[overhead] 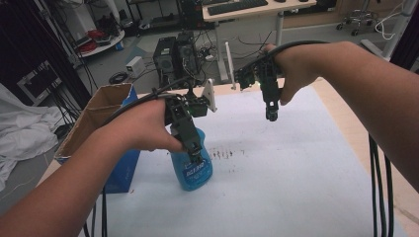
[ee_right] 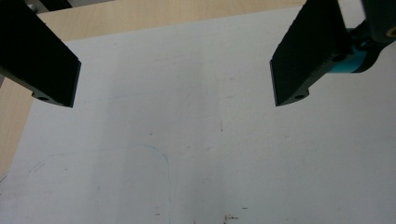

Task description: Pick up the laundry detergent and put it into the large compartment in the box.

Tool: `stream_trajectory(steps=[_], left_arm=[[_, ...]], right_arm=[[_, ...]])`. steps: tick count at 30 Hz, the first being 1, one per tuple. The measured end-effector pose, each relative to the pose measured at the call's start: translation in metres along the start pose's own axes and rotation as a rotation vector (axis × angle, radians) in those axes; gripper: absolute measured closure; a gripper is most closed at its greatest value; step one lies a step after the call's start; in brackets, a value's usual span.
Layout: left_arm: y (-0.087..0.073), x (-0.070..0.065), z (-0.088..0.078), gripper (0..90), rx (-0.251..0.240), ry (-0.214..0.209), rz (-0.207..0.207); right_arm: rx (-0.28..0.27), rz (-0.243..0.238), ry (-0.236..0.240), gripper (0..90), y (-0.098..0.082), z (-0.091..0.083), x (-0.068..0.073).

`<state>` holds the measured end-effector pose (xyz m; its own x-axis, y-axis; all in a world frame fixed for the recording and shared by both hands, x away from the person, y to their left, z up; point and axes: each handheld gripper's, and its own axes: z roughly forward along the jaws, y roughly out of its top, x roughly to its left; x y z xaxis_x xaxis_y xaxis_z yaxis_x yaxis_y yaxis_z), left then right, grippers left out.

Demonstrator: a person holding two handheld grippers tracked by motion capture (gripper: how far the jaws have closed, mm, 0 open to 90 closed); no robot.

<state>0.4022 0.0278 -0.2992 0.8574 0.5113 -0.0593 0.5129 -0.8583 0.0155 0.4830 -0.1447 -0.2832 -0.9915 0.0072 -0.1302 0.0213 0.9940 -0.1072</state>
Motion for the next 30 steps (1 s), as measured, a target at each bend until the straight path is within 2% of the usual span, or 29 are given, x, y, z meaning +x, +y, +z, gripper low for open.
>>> stream_trajectory(steps=[5, 6, 13, 14, 16, 18, 27, 30], left_arm=[[0.0002, -0.0006, 0.0006, 12.6, 0.0, -0.003, -0.004], [0.0003, -0.0004, 0.0007, 12.8, 0.0, -0.001, 0.0], [0.0008, -0.0003, 0.001, 16.4, 0.003, 0.004, -0.001], [0.0006, -0.0002, 0.0005, 17.8, 0.004, 0.006, 0.002], [0.0002, -0.0001, -0.0001, 19.1, 0.004, 0.006, 0.0], [-0.0001, -0.0003, 0.0, 20.7, 0.003, 0.007, 0.0], [0.0009, -0.0006, 0.0008, 23.2, 0.006, 0.008, -0.001], [0.0013, -0.0011, 0.0014, 24.7, 0.007, 0.008, 0.0]], right_arm=[[-0.006, -0.001, -0.002, 0.8, -0.0014, -0.0003, -0.0014], [0.003, 0.02, -0.001, 0.8, -0.0017, -0.0008, 0.0001], [0.003, 0.017, -0.004, 0.8, -0.0017, -0.0009, 0.0], [-0.006, -0.002, -0.005, 0.8, -0.0014, -0.0003, -0.0013], [-0.003, -0.004, -0.005, 0.8, -0.0012, -0.0004, -0.0015], [-0.001, 0.007, -0.005, 0.8, -0.0007, 0.0, -0.0007], [0.003, -0.005, -0.005, 0.8, -0.0005, 0.0009, -0.0017], [0.007, 0.008, -0.004, 0.8, -0.001, 0.0008, -0.001]])
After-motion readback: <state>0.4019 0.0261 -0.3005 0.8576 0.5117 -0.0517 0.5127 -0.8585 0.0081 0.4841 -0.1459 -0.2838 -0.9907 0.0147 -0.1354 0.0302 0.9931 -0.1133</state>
